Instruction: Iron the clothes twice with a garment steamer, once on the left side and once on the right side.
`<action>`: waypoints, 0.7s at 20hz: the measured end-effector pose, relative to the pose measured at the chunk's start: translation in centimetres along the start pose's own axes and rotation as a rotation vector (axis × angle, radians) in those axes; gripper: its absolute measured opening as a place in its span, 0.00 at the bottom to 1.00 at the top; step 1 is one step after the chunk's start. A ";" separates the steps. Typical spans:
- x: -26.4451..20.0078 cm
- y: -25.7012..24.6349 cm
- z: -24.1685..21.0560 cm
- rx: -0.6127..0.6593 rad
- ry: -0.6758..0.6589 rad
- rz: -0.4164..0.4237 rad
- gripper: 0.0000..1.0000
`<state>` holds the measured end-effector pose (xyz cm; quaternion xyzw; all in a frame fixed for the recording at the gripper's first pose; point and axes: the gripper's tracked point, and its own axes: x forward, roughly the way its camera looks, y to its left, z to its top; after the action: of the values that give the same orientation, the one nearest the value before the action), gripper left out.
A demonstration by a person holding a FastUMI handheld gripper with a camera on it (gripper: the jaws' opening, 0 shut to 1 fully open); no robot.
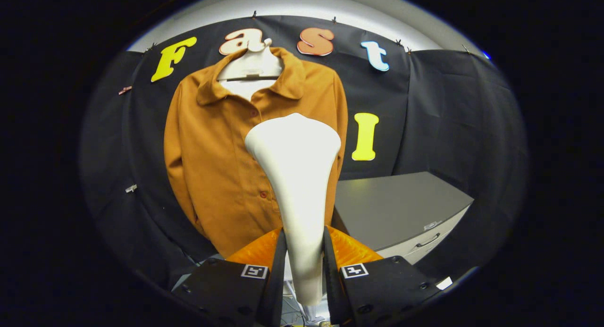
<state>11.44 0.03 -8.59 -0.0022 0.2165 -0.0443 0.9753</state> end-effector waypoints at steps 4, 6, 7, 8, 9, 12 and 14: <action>-1.6 -1.6 3.0 -0.002 -0.082 -0.007 0.42; -2.8 -2.4 3.9 -0.004 -0.115 -0.008 0.42; -3.3 -2.6 4.3 -0.003 -0.132 -0.006 0.42; -3.7 -2.6 4.6 -0.003 -0.146 -0.004 0.42; -4.2 -2.7 5.0 -0.003 -0.159 -0.001 0.42; -4.9 -2.5 5.6 -0.005 -0.191 0.017 0.42; -5.1 -2.2 5.7 -0.009 -0.200 0.030 0.41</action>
<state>9.07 -1.78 -1.24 -0.0079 0.1184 -0.0283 0.9925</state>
